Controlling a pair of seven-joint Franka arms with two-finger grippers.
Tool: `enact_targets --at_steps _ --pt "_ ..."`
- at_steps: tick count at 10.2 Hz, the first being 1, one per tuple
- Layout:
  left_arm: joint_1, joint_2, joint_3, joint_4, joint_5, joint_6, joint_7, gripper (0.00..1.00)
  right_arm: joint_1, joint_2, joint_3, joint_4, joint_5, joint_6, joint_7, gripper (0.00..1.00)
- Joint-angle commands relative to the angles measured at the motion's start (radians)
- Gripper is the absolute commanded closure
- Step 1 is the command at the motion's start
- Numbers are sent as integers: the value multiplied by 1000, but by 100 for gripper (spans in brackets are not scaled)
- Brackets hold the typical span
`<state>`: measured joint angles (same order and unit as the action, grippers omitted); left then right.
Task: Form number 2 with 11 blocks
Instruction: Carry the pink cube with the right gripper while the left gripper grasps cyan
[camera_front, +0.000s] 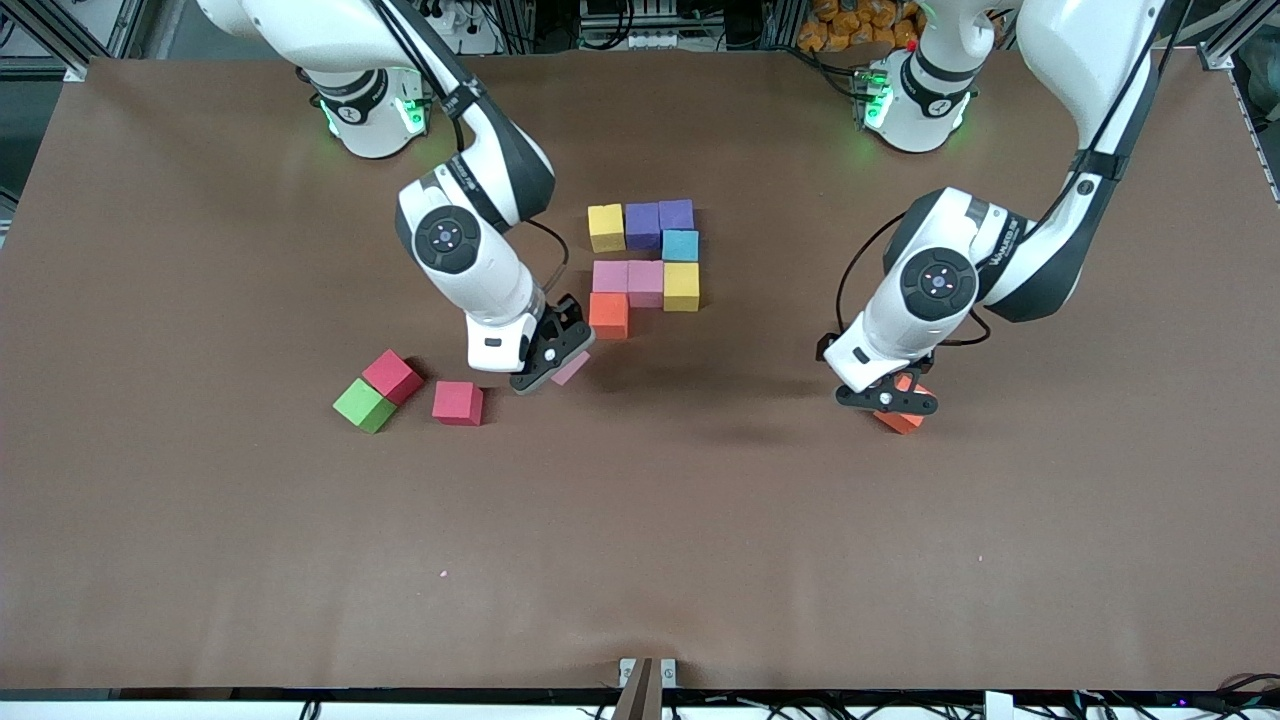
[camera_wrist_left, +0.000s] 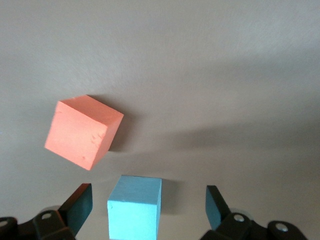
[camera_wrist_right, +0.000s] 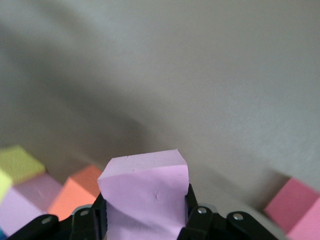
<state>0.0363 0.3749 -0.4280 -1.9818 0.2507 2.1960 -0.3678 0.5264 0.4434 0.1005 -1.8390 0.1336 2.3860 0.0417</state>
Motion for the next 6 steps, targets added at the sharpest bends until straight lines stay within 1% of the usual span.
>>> enact_targets --at_steps 1,2,3,4,6 --pt "37 -41 -8 -112 10 79 21 0 67 96 -24 67 -5 54 253 75" --pt "48 -39 -8 -123 10 79 23 0 98 98 -50 72 -8 52 321 75" --pt "48 -40 -8 -132 10 79 24 0 134 101 -89 75 -8 53 361 75" --pt "48 -44 -8 -147 12 79 24 0 162 115 -111 76 -2 56 404 75" --pt "47 -47 -8 -175 19 84 33 0 191 149 -122 96 -5 53 550 75"
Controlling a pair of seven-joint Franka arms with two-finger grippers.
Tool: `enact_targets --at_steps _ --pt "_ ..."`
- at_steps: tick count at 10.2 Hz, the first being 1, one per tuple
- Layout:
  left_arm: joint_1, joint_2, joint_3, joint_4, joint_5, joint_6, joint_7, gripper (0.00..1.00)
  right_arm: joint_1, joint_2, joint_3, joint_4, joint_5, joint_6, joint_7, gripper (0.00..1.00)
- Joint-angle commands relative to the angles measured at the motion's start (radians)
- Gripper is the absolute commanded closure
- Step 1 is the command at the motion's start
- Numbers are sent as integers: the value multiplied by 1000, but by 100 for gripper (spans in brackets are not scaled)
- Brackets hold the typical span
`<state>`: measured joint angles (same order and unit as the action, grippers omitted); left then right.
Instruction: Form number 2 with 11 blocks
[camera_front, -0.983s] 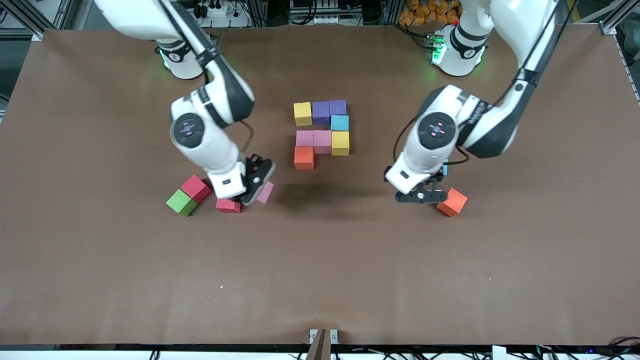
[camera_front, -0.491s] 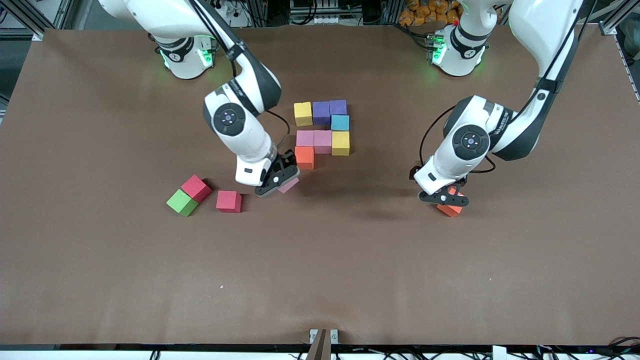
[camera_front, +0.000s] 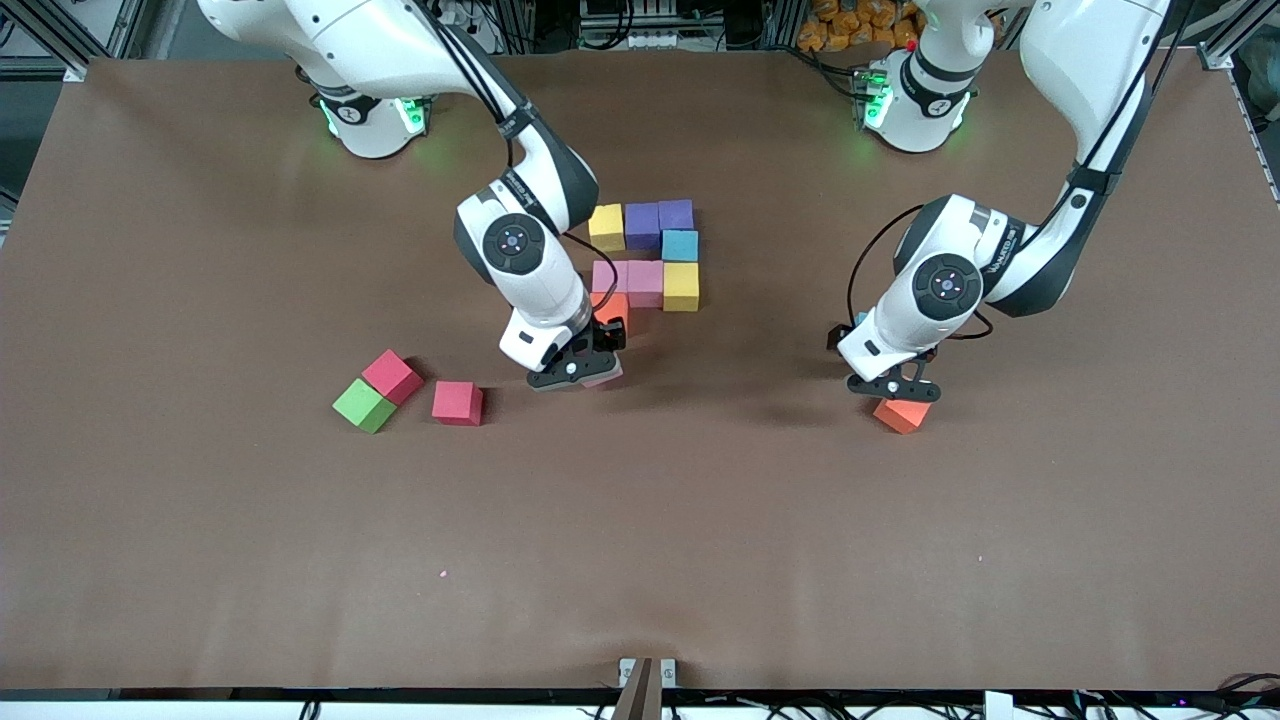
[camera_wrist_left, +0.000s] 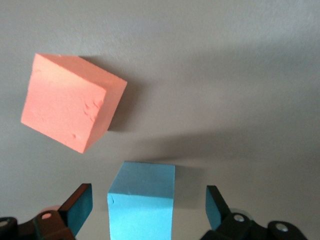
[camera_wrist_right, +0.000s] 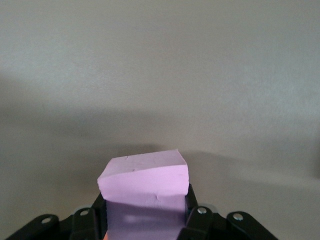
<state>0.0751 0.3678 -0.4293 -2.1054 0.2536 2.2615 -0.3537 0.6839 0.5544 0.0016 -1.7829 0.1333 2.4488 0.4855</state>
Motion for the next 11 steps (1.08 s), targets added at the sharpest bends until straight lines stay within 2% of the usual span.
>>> enact_targets --at_steps 1,4,6,11 --pt "9 -40 -6 -64 39 20 28 0 42 39 -28 40 -7 -20 157 75" --pt "12 -38 -6 -85 41 21 57 0 94 62 -51 42 -9 -21 289 75" --pt "55 -38 -11 -100 43 21 117 0 112 78 -66 40 -18 -20 300 75" --pt "63 -26 -12 -104 29 21 114 0 126 81 -72 40 -26 -22 300 75"
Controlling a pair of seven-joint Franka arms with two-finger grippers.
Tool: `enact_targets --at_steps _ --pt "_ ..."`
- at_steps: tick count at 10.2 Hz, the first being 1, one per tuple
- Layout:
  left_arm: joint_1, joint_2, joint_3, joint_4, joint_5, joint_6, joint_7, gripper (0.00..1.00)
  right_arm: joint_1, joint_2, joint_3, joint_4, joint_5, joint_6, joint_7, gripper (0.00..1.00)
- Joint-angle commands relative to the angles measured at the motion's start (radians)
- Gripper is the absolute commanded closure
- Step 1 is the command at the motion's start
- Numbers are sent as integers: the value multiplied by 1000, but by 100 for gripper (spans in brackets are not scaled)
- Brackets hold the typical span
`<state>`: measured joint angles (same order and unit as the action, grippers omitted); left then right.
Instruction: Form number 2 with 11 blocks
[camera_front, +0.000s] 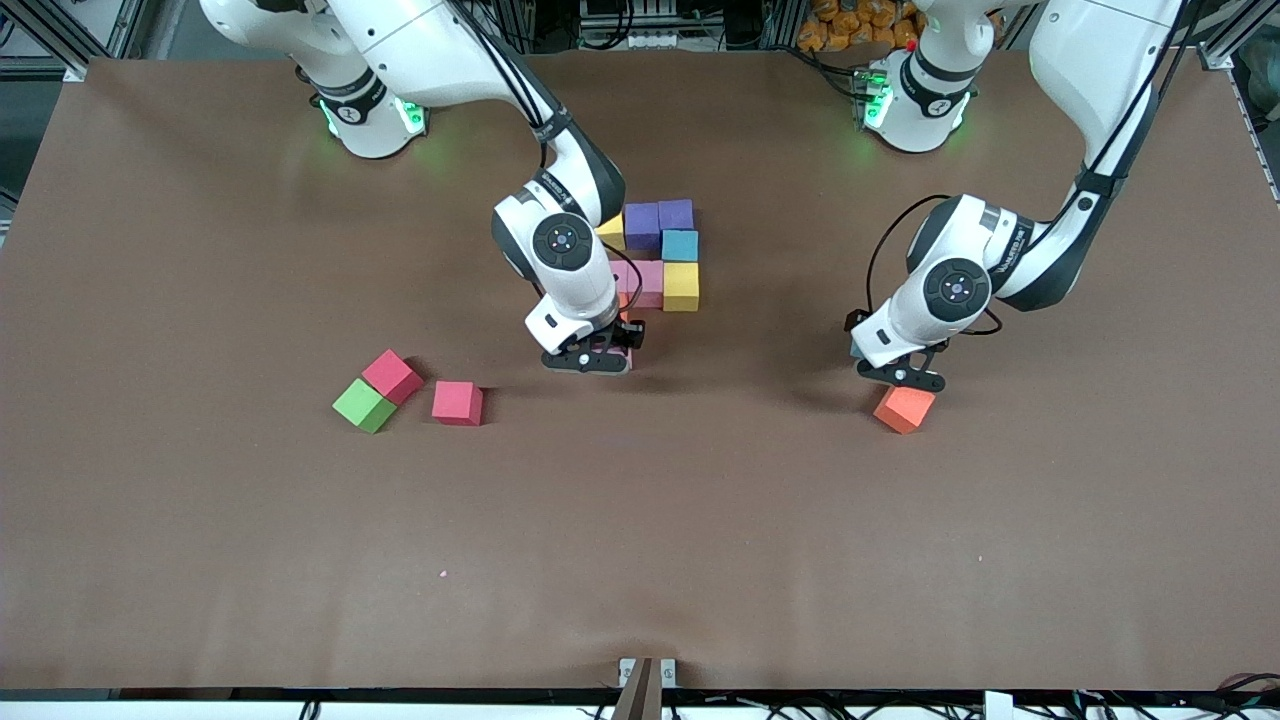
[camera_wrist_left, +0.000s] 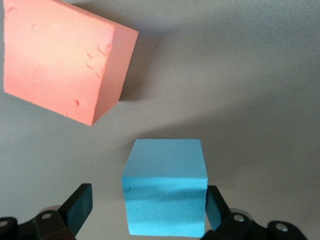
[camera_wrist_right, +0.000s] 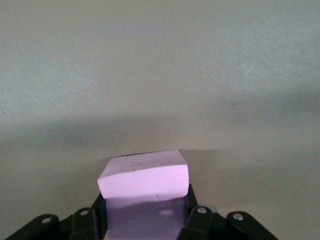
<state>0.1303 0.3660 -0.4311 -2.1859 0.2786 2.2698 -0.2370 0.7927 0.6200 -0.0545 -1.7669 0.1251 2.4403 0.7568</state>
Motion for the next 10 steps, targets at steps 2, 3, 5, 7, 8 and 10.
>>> enact_targets --at_steps 2,3,5,7,8,10 --pt "8 -21 -14 -25 -16 11 -7 0 17 15 -16 24 -19 -13 29 75" --pt "8 -21 -14 -25 -19 11 -7 1 17 21 -18 24 -21 -13 29 75" --pt "8 -19 -12 -23 -19 10 -7 13 19 32 -16 32 -21 -12 29 75" --pt "8 -4 -14 -20 -21 11 -7 17 19 32 -16 32 -25 -12 29 75" --pt "8 -1 -14 -20 -21 11 -7 21 19 32 -16 32 -36 -12 29 75" --pt "8 5 -12 -14 -35 11 -7 27 19 32 -19 32 -53 -15 27 75"
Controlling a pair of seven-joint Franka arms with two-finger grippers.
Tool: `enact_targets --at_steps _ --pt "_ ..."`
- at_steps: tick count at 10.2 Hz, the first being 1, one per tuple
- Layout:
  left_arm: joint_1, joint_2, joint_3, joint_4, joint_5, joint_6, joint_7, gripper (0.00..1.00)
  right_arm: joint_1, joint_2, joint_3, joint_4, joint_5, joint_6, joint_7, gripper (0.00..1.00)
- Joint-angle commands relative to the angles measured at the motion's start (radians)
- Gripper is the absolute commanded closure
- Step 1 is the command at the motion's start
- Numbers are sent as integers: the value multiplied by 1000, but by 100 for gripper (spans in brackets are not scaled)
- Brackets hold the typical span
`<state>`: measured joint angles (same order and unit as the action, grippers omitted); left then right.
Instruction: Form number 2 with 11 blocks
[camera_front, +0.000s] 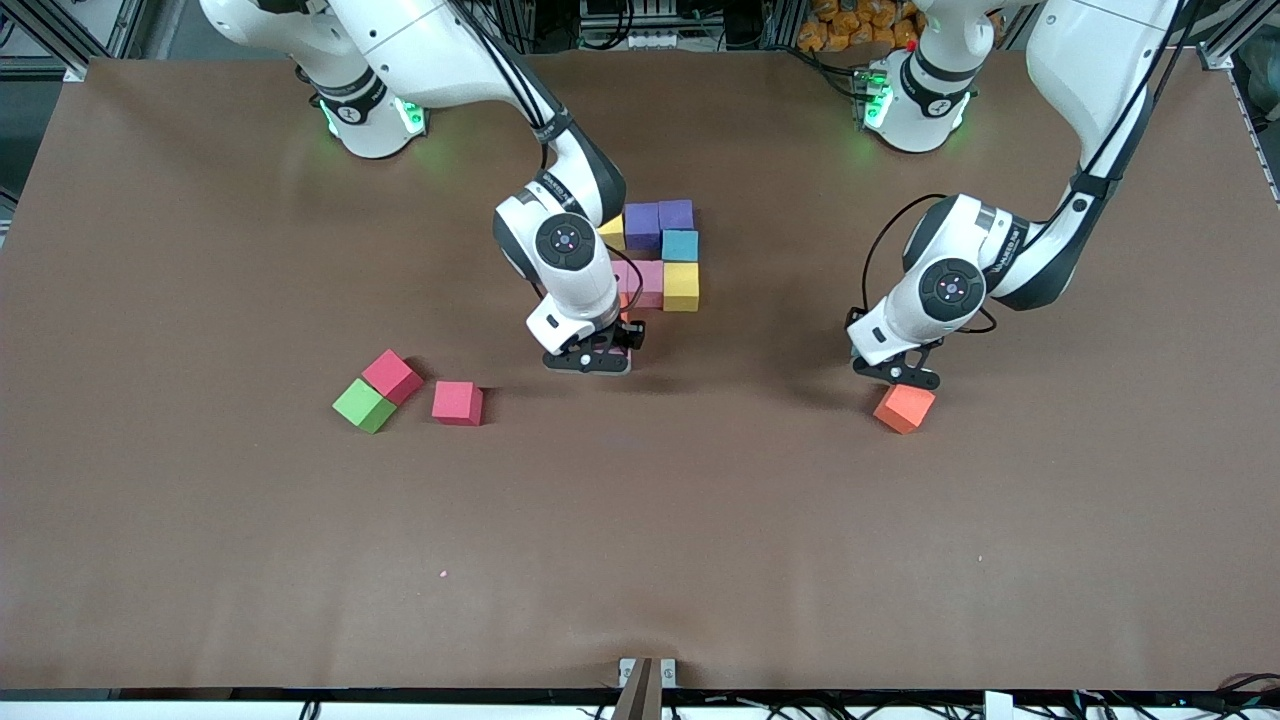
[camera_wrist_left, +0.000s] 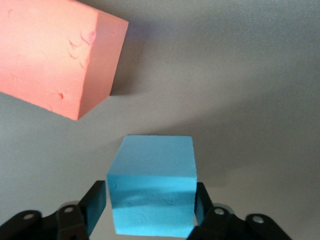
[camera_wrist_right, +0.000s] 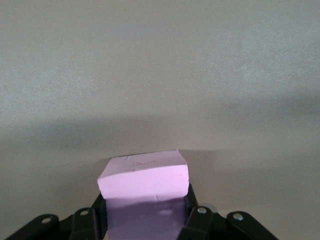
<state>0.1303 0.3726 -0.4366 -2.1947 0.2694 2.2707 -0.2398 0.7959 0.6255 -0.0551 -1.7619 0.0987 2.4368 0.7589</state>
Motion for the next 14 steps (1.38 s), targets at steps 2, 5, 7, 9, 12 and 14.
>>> enact_targets --at_steps 2,5,7,9,12,14 --pt "8 3 -8 1 -45 10 -6 36 16 28 -23 27 -27 -10 25 75" --pt "2 5 -7 29 -68 10 -36 41 16 31 -23 27 -28 -10 25 75" --pt "-6 9 -8 58 -82 9 -68 41 20 37 -23 27 -30 -10 25 74" --pt "-14 11 -8 88 -84 7 -139 41 20 39 -23 27 -28 -9 26 44" --pt "-69 26 -11 145 -159 3 -245 41 34 42 -37 27 -31 -9 25 0" --pt "-92 48 -11 182 -190 3 -301 41 37 42 -38 27 -30 -10 25 0"
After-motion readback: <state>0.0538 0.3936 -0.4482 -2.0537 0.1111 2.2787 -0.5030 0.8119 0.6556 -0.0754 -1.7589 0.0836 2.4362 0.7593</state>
